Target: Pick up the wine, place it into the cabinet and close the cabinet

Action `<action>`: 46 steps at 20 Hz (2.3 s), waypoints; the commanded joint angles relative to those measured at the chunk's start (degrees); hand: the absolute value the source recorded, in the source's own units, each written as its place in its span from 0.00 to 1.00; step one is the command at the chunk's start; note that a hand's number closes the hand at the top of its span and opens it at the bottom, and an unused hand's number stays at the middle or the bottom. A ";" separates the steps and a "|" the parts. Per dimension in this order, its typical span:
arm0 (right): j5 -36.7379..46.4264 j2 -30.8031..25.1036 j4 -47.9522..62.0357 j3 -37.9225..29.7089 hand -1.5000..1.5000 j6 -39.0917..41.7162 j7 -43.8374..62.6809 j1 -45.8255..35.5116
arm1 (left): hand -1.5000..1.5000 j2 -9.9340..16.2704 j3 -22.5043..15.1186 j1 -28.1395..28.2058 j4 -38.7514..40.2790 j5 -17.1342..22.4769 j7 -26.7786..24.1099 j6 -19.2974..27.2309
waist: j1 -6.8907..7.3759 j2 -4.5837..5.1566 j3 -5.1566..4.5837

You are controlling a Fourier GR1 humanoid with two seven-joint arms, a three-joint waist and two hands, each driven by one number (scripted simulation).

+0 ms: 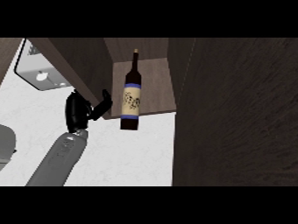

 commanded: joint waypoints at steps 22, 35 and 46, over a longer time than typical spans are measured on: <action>-3.50 -0.52 -0.87 -0.35 0.00 2.64 0.03 -0.31 | 1.00 -4.38 -7.20 -11.60 7.14 -14.85 17.70 5.35 | -4.60 1.97 -0.82; -3.69 -0.99 -0.29 0.07 0.00 3.72 0.66 -1.75 | 0.00 -1.67 -7.44 -11.03 6.70 -20.84 24.95 4.32 | -5.17 2.48 -0.93; -4.45 -0.18 0.95 0.80 0.00 3.84 0.11 -0.81 | 0.00 -4.60 -7.28 -10.34 0.05 -17.22 24.60 4.26 | -4.48 2.09 -1.21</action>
